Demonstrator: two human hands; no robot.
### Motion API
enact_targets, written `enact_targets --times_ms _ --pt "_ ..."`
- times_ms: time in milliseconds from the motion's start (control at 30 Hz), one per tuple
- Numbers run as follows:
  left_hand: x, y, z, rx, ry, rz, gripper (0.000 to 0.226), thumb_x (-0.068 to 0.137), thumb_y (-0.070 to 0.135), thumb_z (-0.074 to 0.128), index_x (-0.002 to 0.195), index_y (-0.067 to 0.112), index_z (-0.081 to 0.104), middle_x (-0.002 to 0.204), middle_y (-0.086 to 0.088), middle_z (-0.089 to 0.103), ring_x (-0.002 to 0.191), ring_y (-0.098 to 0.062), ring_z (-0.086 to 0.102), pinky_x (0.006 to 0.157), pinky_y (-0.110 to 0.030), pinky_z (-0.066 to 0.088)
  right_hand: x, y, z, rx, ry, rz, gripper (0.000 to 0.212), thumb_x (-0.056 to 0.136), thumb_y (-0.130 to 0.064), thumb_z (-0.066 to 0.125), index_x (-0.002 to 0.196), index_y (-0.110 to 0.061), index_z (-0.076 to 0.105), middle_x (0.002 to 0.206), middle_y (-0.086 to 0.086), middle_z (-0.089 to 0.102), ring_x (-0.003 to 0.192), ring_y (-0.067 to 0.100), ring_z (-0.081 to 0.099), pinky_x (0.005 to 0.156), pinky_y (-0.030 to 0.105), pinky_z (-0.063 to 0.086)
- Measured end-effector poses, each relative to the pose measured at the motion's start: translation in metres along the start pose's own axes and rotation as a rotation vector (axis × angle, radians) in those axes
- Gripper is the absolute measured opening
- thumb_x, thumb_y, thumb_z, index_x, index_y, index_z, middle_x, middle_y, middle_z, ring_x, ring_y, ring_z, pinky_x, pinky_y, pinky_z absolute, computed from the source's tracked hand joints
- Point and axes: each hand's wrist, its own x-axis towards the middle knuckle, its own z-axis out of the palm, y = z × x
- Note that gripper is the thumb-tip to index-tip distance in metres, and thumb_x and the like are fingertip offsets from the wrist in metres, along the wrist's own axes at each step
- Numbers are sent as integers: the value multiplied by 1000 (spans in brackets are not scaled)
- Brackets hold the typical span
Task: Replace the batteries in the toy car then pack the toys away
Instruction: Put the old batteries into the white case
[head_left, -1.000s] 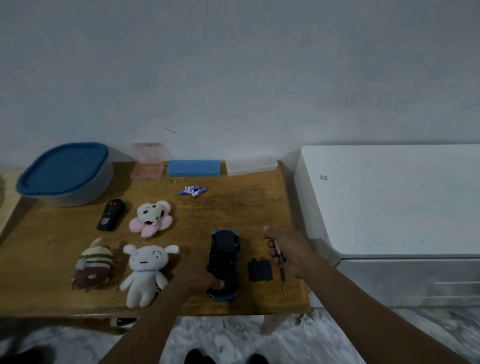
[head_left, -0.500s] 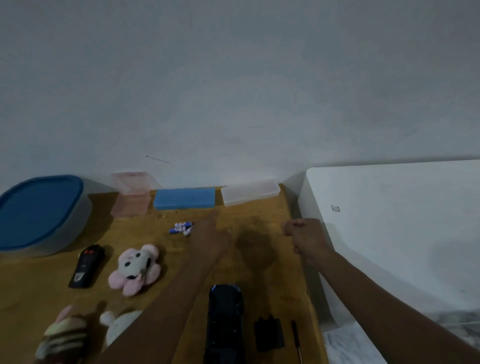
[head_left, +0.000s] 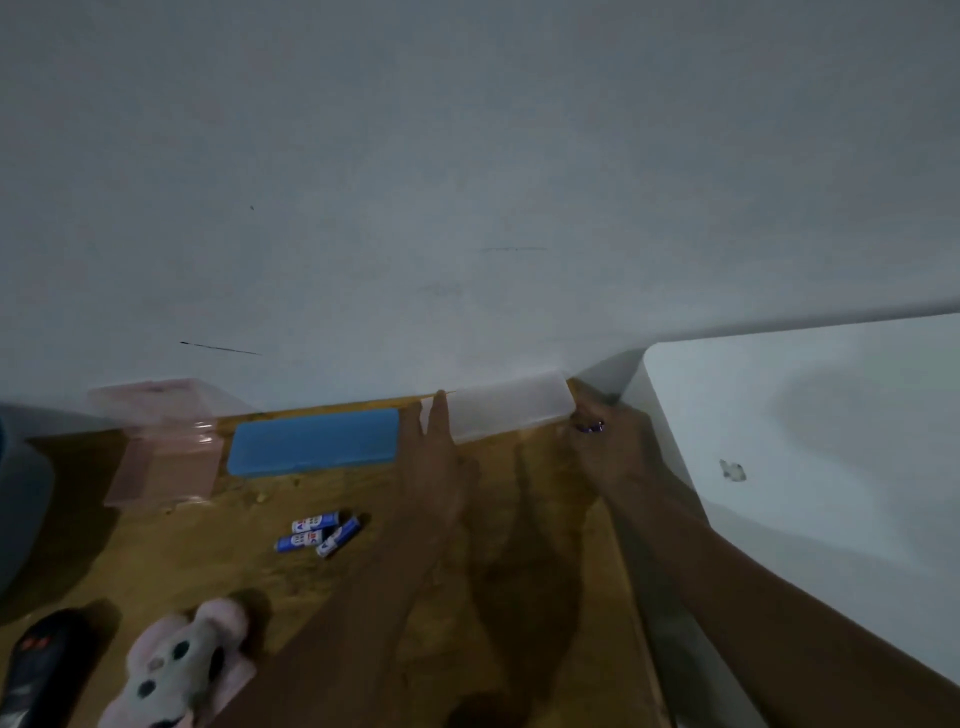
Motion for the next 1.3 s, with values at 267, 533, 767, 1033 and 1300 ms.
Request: enact_targets --times_ms 267,533,767,1033,1300 --pt "16 7 0 419 -42 211 61 96 13 55 149 6 25 159 -15 10 147 -30 8 119 -37 19 -1 17 14 146 51 9 27 84 -18 71 110 -14 68 97 -6 64 82 9 59 73 18 46" --pt "27 32 7 788 -204 471 56 94 9 56 143 3 30 145 -18 38 136 -34 35 107 -46 43 13 26 24 101 93 44 32 81 -19 74 111 -10 68 117 8 68 104 26 64 95 38 49" --pt "32 39 6 1131 -198 760 58 95 3 53 142 -13 23 141 -36 38 127 -45 47 101 -45 46 17 32 27 93 124 38 30 81 -15 74 110 -7 69 116 10 69 105 28 64 95 37 49" --pt "38 42 1 1156 -232 774 52 96 -1 48 140 -16 25 139 -39 39 124 -46 49 98 -44 48 21 34 31 90 169 23 24 82 -17 73 104 -7 72 108 9 71 97 23 65 92 32 50" --pt "59 47 -26 856 -277 657 22 91 19 50 107 7 57 104 -14 65 90 -32 61 72 -37 46 23 38 33 37 161 -14 21 85 -20 70 105 -12 72 101 3 71 91 17 64 79 20 44"
